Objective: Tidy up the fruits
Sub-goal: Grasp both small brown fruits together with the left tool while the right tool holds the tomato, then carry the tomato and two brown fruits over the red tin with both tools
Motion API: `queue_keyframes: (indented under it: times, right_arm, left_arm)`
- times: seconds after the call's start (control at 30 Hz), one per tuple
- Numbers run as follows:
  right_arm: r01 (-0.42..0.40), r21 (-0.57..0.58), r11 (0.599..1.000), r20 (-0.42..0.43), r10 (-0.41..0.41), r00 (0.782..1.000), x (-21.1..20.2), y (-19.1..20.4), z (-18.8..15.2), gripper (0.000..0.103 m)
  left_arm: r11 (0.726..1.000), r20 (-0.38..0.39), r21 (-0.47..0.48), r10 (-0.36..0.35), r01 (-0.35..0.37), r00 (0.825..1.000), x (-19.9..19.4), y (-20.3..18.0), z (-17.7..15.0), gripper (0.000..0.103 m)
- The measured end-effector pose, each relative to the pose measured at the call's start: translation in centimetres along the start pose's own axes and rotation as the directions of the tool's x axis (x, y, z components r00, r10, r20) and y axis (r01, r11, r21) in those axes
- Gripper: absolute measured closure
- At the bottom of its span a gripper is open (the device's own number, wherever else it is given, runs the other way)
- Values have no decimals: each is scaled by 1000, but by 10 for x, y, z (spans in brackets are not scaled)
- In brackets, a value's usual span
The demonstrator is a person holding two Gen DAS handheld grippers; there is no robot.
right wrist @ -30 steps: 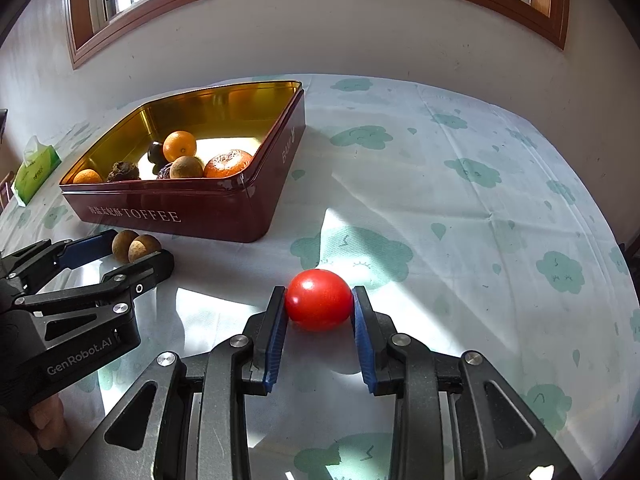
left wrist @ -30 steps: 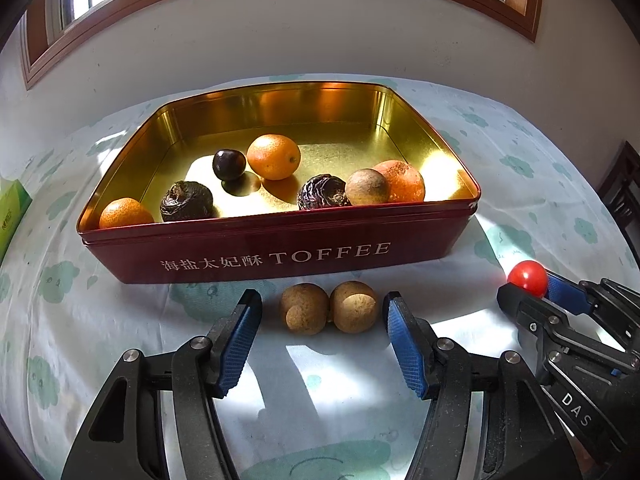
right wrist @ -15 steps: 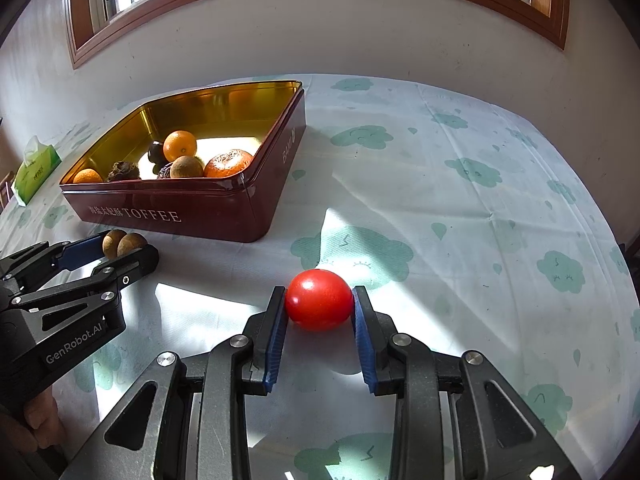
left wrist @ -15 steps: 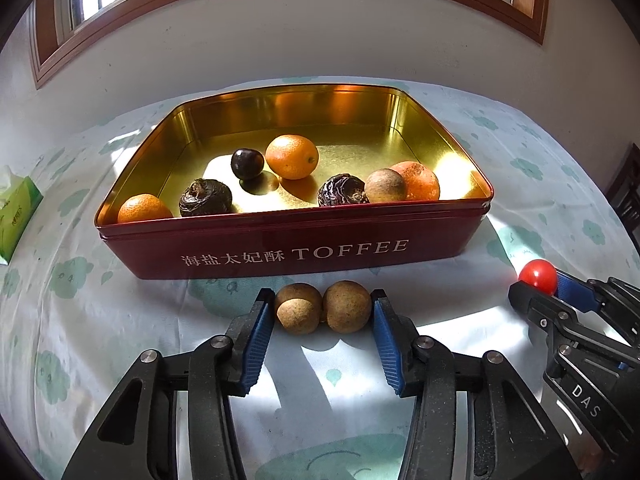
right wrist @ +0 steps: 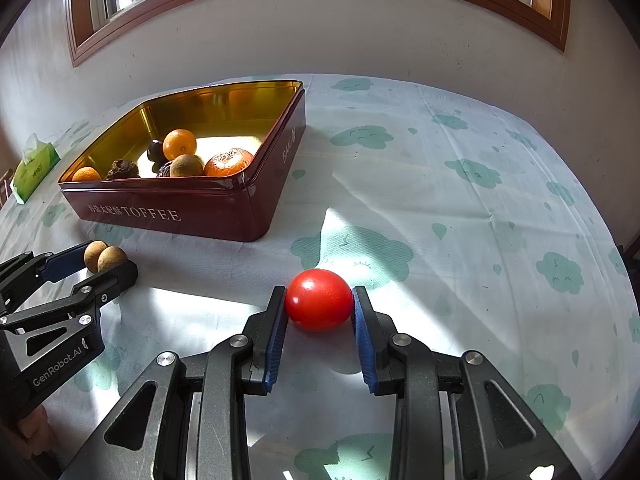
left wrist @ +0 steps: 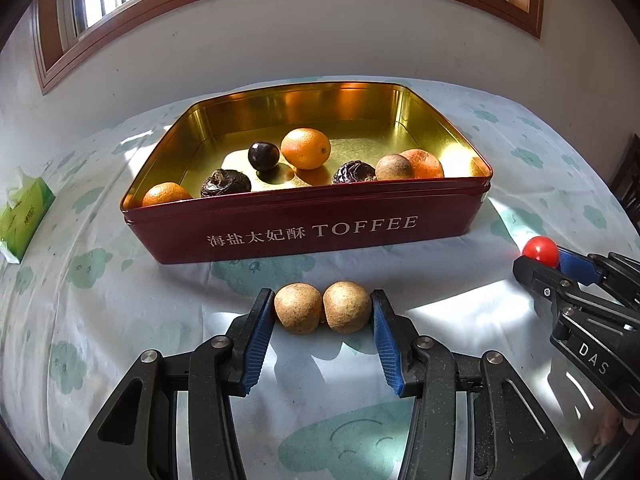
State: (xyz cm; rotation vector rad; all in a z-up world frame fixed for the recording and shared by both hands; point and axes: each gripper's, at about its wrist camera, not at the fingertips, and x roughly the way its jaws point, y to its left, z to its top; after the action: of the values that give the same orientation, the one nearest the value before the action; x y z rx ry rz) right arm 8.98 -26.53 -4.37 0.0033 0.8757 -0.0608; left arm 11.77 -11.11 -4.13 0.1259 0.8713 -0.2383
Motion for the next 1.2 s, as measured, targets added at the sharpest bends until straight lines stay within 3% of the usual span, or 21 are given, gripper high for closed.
queue_keyframes:
  times: [1.2]
  right_arm:
    - [9, -9, 1000, 4, -9, 1000, -12, 9, -2, 75]
  left_arm:
    - [993, 10, -115, 41, -39, 999, -25, 60, -18, 54]
